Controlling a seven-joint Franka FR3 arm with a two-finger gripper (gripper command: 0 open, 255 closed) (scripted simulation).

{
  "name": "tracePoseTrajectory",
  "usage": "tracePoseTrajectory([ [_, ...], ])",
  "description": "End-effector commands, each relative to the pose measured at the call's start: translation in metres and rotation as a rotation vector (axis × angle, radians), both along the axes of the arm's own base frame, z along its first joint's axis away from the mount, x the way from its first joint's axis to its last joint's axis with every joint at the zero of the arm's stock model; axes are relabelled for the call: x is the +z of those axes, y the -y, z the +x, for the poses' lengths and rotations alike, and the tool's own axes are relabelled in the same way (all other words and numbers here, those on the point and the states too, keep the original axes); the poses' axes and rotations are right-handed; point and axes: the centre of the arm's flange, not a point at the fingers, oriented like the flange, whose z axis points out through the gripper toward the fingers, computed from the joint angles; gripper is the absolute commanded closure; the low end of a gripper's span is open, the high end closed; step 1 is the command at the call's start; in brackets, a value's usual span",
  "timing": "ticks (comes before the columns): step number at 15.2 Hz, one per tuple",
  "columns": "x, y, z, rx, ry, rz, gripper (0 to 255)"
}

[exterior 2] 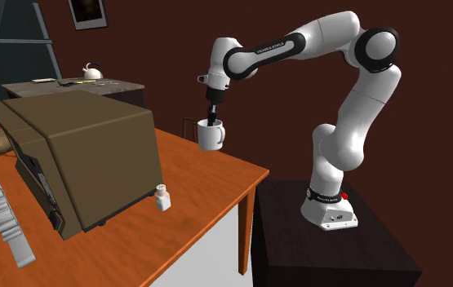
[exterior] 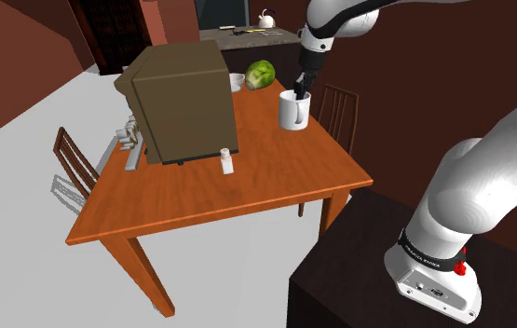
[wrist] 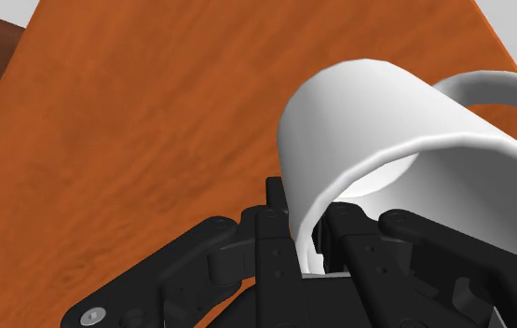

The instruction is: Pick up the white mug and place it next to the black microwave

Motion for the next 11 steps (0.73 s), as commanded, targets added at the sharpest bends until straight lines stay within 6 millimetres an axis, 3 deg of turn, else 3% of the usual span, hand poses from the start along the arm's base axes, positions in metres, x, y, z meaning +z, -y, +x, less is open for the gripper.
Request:
tracePoseTrajectory([
  [1, 0.011, 0.0, 0.0, 0.0, 0.0, 0.0, 255],
  [11, 0.064, 0.0, 0.0, 0.0, 0.0, 0.0, 255],
])
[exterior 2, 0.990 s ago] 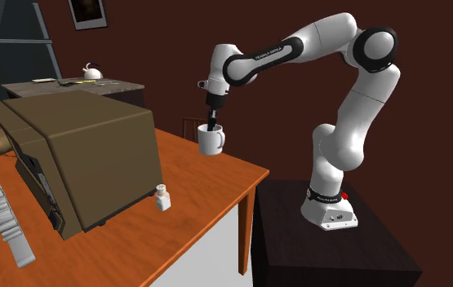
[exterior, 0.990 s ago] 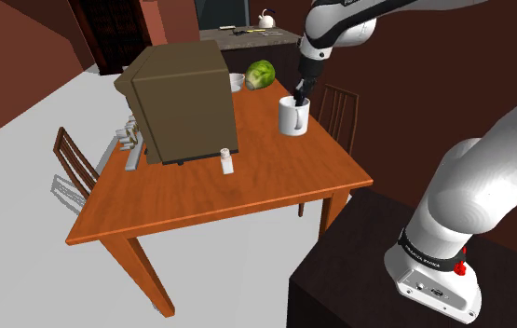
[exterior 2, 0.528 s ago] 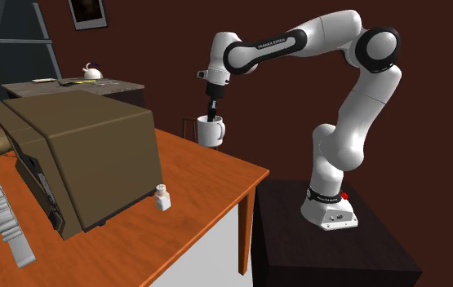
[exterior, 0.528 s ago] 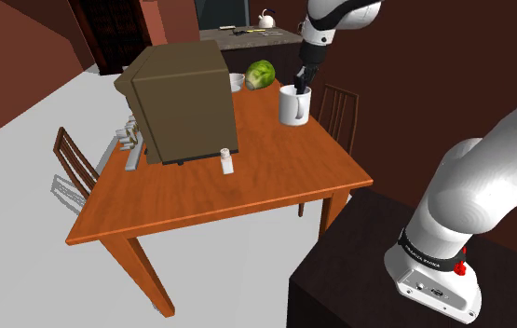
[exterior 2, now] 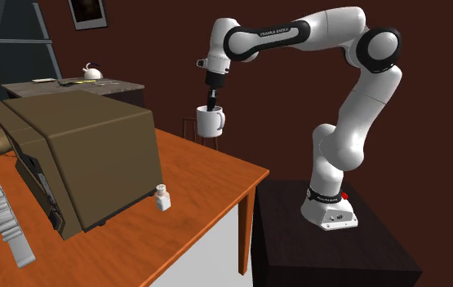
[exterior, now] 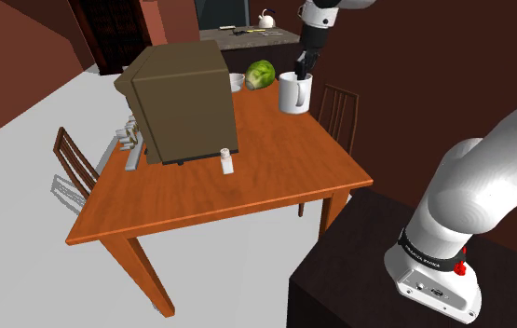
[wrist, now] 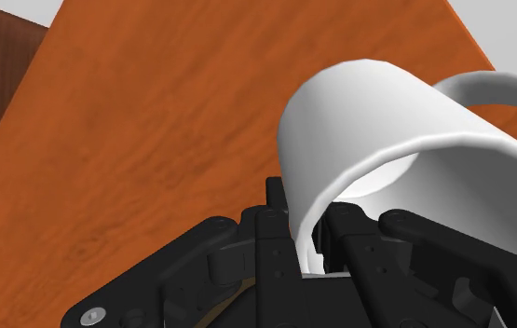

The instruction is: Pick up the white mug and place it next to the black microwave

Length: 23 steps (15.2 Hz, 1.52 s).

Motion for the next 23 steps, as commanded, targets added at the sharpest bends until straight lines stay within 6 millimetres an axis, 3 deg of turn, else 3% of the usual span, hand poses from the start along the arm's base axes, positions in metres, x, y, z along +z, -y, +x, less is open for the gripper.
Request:
tracePoseTrajectory([
  [1, 0.011, 0.0, 0.0, 0.0, 0.0, 0.0, 255],
  [23, 0.127, 0.0, 0.0, 0.0, 0.0, 0.0, 255],
])
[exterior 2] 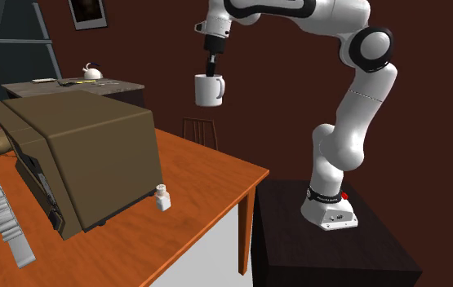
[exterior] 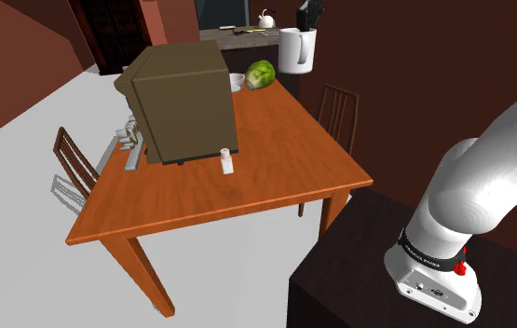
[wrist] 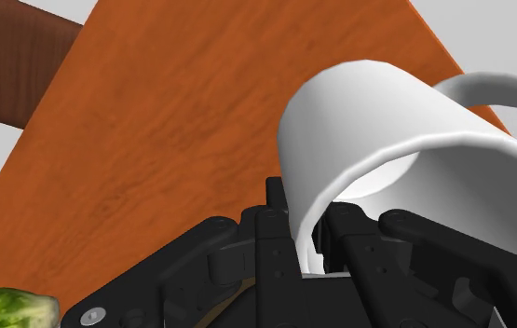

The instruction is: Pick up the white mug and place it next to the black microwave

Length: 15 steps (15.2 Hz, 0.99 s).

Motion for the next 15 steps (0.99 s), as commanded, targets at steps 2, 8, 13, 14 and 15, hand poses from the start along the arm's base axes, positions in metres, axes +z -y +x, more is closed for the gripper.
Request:
tracePoseTrajectory([
  [2, 0.016, 0.0, 0.0, 0.0, 0.0, 0.0, 255],
  [8, 0.048, 0.0, 0.0, 0.0, 0.0, 0.0, 255],
  [13, 0.074, 0.0, 0.0, 0.0, 0.0, 0.0, 255],
  [14, 0.075, 0.0, 0.0, 0.0, 0.0, 0.0, 255],
  [15, 0.076, -0.001, 0.013, 0.0, 0.0, 0.0, 255],
])
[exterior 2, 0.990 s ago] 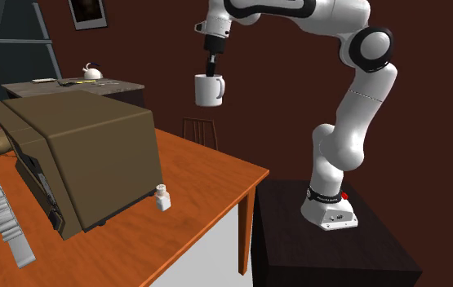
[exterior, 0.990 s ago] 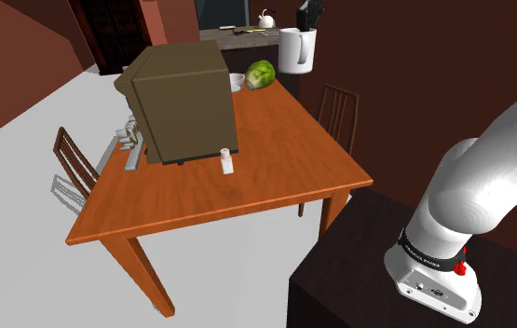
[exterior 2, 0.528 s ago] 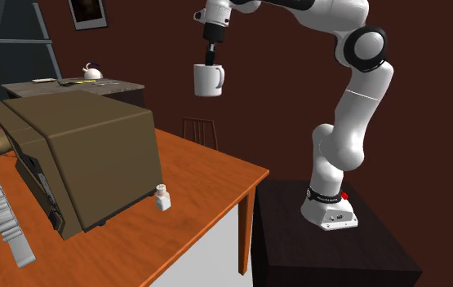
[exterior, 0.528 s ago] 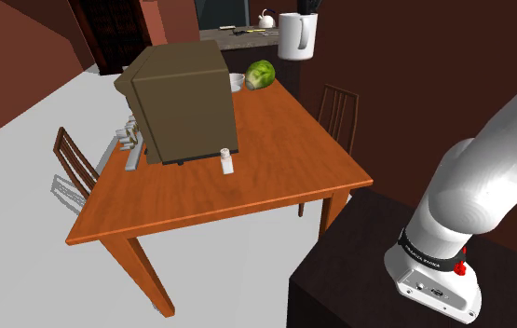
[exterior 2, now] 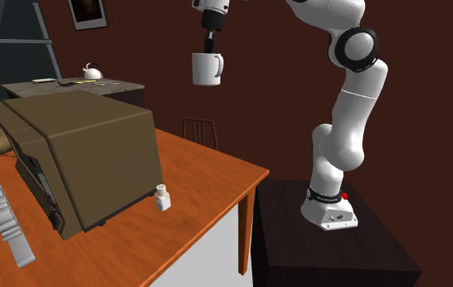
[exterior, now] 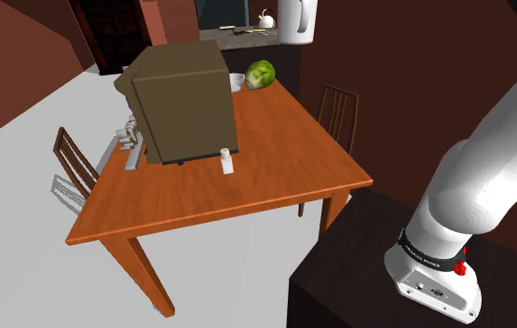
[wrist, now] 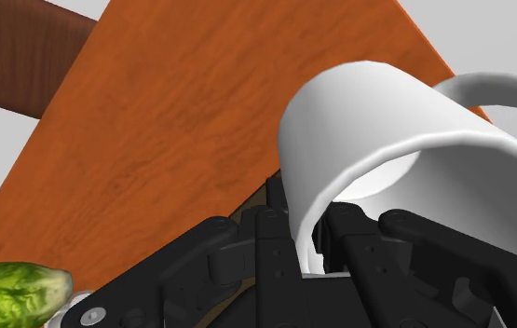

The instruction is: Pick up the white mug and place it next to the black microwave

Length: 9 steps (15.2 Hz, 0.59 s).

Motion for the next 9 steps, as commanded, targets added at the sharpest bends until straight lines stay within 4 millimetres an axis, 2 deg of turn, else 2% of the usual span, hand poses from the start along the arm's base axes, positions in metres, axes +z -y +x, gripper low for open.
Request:
tracePoseTrajectory([
  [1, 0.002, -0.004, 0.021, 0.0, -0.001, 0.0, 255],
  [9, 0.002, -0.016, 0.129, 0.0, -0.001, 0.0, 255],
])
